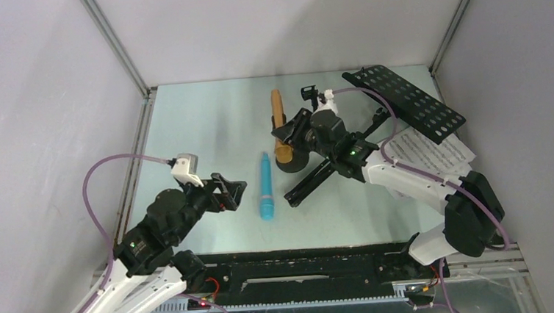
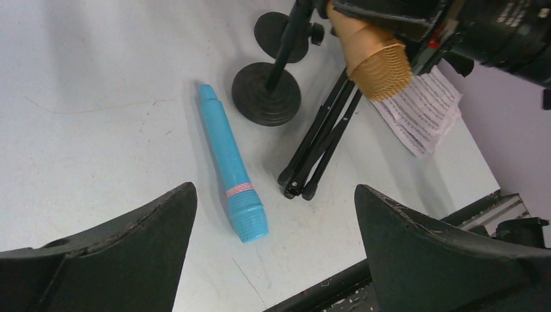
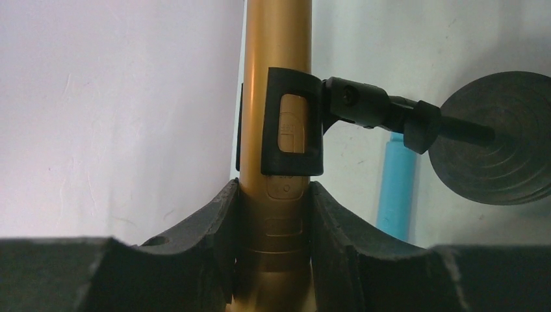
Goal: Pack up the instrument practice props
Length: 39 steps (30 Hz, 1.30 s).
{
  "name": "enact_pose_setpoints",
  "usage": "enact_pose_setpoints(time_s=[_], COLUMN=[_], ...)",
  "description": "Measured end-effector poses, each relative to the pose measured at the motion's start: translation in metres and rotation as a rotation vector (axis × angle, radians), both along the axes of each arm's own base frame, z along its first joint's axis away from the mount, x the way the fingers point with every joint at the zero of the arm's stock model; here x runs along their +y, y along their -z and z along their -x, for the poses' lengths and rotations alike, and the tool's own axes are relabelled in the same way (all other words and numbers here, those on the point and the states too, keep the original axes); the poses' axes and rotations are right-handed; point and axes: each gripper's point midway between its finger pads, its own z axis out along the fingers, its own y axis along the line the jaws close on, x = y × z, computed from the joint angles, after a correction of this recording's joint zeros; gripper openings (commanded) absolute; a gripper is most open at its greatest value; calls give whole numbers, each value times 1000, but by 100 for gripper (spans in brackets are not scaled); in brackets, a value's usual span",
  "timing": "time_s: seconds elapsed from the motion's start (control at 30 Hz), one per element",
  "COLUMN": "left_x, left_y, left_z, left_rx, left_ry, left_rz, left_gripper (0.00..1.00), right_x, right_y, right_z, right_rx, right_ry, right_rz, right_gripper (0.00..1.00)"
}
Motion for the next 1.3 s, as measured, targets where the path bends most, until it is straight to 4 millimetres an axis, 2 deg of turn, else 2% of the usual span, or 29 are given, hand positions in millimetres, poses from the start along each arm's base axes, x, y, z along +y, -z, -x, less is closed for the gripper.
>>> enact_pose_setpoints(time_s=[0.07, 0.1, 0.2, 0.3, 0.47, 0.6, 0.8, 0.9, 1.13, 1.3], left_x=[-1, 0, 0, 2, 4, 3, 0, -4, -13, -17], left_y=[-4, -5, -7, -5, -11, -21, -23, -30, -30, -20], left_z=[1, 1, 3, 5, 6, 5, 1, -3, -13, -18], left_rx=[-4, -5, -4, 6, 10, 7, 20, 18, 40, 70], left_ry=[6, 7, 9, 9, 9, 9, 14, 21, 31, 25], left_rz=[6, 7, 8, -2, -9, -9, -37, -59, -106, -138], left_gripper=[98, 98, 98, 99, 99, 99, 100, 100, 100, 100], right_x=[5, 8, 14, 19, 24, 20, 11, 5, -25, -46], right_y=[2, 2, -2, -3, 11, 24, 7, 0, -5, -24], right_z=[-2, -3, -3, 2, 17, 22, 18, 18, 25, 38], right_rx=[4, 3, -5, -21, -13, 1, -25, -32, -60, -119], right_ry=[15, 28, 68, 131, 208, 263, 311, 314, 313, 293], right_rz=[-15, -28, -68, -107, -104, -113, -166, -181, -129, -90], right_gripper=[0, 3, 23, 37, 44, 58, 86, 97, 100, 100])
